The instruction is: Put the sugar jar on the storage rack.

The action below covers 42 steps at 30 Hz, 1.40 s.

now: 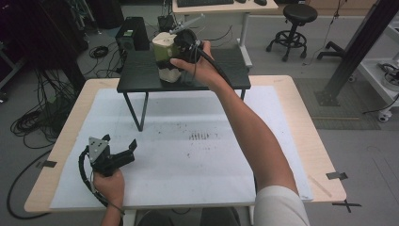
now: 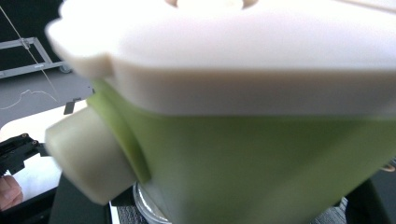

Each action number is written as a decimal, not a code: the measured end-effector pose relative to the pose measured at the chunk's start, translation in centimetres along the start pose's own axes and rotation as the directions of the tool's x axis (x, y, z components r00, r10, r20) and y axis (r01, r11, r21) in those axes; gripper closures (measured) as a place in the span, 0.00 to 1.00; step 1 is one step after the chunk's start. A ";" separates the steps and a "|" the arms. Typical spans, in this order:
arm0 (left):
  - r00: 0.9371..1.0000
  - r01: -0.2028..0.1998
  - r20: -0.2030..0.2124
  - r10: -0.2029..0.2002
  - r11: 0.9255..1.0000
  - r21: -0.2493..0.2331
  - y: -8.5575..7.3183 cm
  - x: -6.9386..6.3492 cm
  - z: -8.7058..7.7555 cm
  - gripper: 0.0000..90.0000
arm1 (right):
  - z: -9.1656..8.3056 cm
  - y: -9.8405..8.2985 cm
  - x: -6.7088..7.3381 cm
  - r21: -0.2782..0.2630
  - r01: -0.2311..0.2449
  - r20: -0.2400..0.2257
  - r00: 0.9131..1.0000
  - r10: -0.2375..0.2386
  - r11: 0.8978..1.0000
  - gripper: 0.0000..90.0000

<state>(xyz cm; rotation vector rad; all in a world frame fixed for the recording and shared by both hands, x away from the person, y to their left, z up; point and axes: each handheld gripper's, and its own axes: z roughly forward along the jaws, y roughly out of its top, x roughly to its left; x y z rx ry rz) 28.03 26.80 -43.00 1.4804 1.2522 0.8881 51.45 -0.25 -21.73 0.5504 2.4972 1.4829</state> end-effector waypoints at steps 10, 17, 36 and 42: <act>1.000 0.000 0.001 0.000 1.000 0.001 0.0 0.0 0.0 0.01 | 0.0 0.0 0.0 0.001 0.000 -0.001 1.000 0.000 1.000 0.33; 1.000 0.000 0.000 0.000 1.000 0.001 0.0 0.0 0.0 0.01 | 0.0 -0.1 0.0 0.001 0.000 0.012 1.000 0.000 1.000 0.09; 1.000 0.003 0.003 -0.003 1.000 0.001 0.0 0.0 0.0 0.01 | -6.9 -2.0 1.8 -0.006 0.035 0.069 0.997 -0.035 0.999 0.04; 1.000 0.000 0.001 0.000 1.000 0.002 0.0 0.0 0.0 0.01 | -9.2 -3.6 3.4 -0.001 0.067 0.071 0.995 -0.067 0.998 0.04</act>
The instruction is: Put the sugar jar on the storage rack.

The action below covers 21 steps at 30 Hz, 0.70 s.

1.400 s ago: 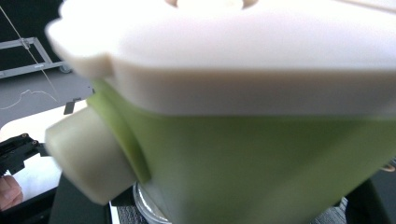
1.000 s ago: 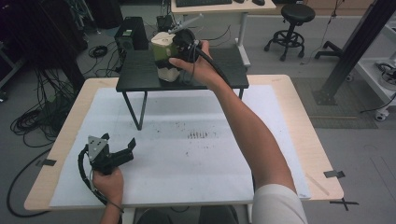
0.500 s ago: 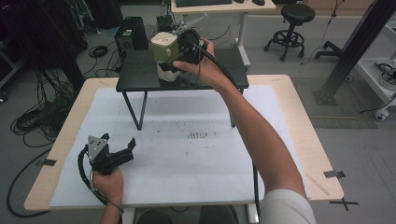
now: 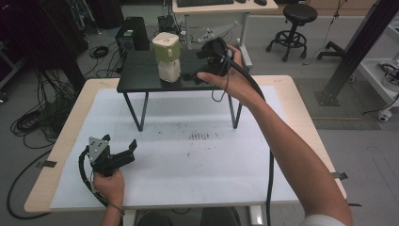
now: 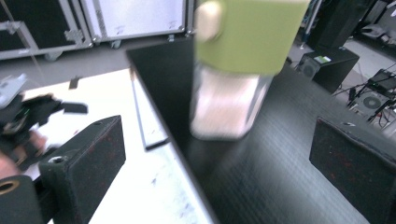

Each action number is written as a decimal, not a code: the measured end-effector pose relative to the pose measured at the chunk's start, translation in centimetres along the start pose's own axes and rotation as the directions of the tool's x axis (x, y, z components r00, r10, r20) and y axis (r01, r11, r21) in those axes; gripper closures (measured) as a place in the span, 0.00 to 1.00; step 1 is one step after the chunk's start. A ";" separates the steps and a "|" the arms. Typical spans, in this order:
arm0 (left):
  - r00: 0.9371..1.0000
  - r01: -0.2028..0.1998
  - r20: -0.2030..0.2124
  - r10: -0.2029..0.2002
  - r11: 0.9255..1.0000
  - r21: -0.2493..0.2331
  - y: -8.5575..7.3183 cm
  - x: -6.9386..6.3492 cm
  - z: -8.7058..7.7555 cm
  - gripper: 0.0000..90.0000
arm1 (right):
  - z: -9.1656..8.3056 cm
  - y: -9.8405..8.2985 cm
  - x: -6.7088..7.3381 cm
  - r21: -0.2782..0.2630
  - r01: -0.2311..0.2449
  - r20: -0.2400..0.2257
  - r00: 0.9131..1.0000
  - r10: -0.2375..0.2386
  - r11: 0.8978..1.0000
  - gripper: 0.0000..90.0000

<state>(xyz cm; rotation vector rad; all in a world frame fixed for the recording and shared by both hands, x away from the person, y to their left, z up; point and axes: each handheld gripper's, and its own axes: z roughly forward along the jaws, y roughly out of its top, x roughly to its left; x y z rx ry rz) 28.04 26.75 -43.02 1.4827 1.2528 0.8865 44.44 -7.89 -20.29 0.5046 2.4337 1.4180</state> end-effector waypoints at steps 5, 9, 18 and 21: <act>1.000 0.001 0.001 -0.001 1.000 0.000 0.0 -0.1 0.0 0.01 | -1.9 -2.3 2.0 -0.003 0.025 -0.007 1.000 -0.025 1.000 0.05; 1.000 -0.001 0.000 0.001 1.000 0.003 0.0 -0.1 0.0 0.01 | -2.9 -4.2 3.4 -0.001 0.030 -0.017 0.999 -0.030 1.000 0.05; 1.000 -0.003 0.000 0.003 1.000 0.002 0.0 0.0 0.1 0.01 | -3.9 -7.2 5.2 -0.010 0.015 -0.029 0.999 -0.015 1.000 0.05; 1.000 -0.006 0.001 0.006 1.000 0.001 0.0 -0.1 0.1 0.01 | -4.1 -9.1 5.8 -0.004 -0.003 -0.035 0.999 0.003 1.000 0.05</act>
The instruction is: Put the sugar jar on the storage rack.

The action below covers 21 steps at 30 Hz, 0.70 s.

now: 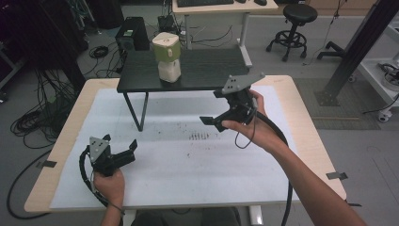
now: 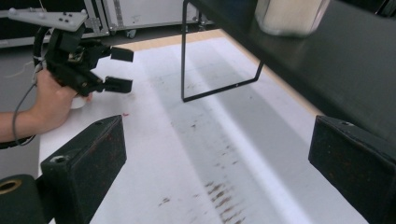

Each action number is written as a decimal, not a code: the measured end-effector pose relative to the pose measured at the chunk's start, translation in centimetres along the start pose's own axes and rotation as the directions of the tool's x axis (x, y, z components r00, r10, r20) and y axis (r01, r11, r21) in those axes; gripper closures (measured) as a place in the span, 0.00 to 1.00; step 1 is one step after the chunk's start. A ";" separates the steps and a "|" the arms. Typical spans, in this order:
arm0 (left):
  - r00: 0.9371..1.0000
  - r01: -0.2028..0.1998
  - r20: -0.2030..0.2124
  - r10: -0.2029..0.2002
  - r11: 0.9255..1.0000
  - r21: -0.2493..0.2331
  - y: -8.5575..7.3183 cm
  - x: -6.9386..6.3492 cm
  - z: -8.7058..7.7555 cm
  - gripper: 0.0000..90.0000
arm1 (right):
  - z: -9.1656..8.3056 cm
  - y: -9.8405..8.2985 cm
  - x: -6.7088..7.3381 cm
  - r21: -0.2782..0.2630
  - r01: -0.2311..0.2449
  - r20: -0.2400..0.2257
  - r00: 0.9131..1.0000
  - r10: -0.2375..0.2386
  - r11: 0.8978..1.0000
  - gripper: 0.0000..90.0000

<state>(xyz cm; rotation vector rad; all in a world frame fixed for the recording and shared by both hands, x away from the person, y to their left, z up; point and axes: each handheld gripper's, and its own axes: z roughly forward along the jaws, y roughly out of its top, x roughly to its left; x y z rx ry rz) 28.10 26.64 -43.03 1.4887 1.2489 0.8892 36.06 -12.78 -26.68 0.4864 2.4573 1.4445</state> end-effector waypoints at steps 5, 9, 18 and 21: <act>1.000 -0.007 -0.002 0.007 1.000 0.004 0.0 -0.1 0.1 0.01 | -0.2 -2.0 0.8 0.013 -0.023 -0.013 1.000 0.024 1.000 0.05; 1.000 -0.008 -0.002 0.008 1.000 0.006 0.0 -0.1 0.1 0.01 | -0.2 -3.0 1.1 0.017 -0.035 -0.023 0.999 0.035 0.999 0.05; 1.000 -0.017 -0.002 0.017 1.000 0.014 0.0 -0.2 0.1 0.01 | -0.1 -4.3 1.5 0.021 -0.043 -0.027 0.999 0.044 0.999 0.05; 1.000 -0.017 -0.001 0.017 1.000 0.013 0.0 -0.2 0.1 0.01 | -0.1 -4.3 1.6 0.026 -0.038 -0.027 0.999 0.039 0.999 0.05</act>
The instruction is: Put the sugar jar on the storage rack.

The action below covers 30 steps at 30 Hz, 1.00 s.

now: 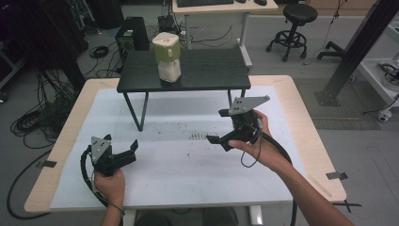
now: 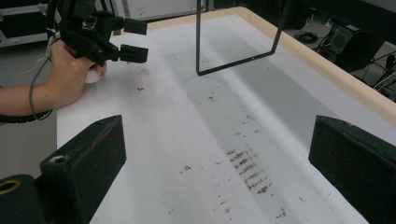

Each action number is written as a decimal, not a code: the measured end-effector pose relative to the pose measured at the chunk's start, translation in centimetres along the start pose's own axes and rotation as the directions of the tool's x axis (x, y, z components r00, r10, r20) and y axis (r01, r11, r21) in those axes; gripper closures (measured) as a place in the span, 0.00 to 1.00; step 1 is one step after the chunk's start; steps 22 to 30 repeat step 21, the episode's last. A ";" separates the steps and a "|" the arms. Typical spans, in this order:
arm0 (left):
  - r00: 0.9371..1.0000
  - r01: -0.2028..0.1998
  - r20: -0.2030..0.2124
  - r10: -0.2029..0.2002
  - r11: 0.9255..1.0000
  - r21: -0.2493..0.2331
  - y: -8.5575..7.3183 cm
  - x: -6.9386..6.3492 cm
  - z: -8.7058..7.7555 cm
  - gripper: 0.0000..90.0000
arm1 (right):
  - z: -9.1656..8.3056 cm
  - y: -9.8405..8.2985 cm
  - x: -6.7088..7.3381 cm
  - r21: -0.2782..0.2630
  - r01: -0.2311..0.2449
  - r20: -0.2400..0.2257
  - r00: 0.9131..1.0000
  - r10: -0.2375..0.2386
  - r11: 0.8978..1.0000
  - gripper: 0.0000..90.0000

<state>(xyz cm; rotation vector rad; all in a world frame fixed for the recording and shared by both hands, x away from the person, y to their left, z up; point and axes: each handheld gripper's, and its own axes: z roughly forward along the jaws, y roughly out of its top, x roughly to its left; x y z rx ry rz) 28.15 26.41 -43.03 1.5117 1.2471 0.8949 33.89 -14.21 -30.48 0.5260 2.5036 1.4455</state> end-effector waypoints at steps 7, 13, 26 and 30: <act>1.000 0.002 0.001 -0.002 1.000 -0.001 0.0 0.0 0.0 0.01 | 0.2 -0.1 0.3 0.017 0.011 -0.007 1.000 -0.011 1.000 0.05; 1.000 0.004 0.001 -0.004 1.000 -0.002 0.0 0.1 0.0 0.01 | 0.5 -0.2 0.3 0.027 0.016 -0.009 1.000 -0.016 1.000 0.05; 1.000 0.002 0.002 -0.002 1.000 -0.004 0.0 0.0 0.0 0.01 | 0.3 -0.6 0.2 0.039 0.013 -0.004 1.000 -0.013 0.999 0.05; 1.000 0.002 0.002 -0.002 1.000 -0.004 0.0 0.0 0.0 0.01 | 0.3 -0.6 0.2 0.039 0.013 -0.004 1.000 -0.013 0.999 0.05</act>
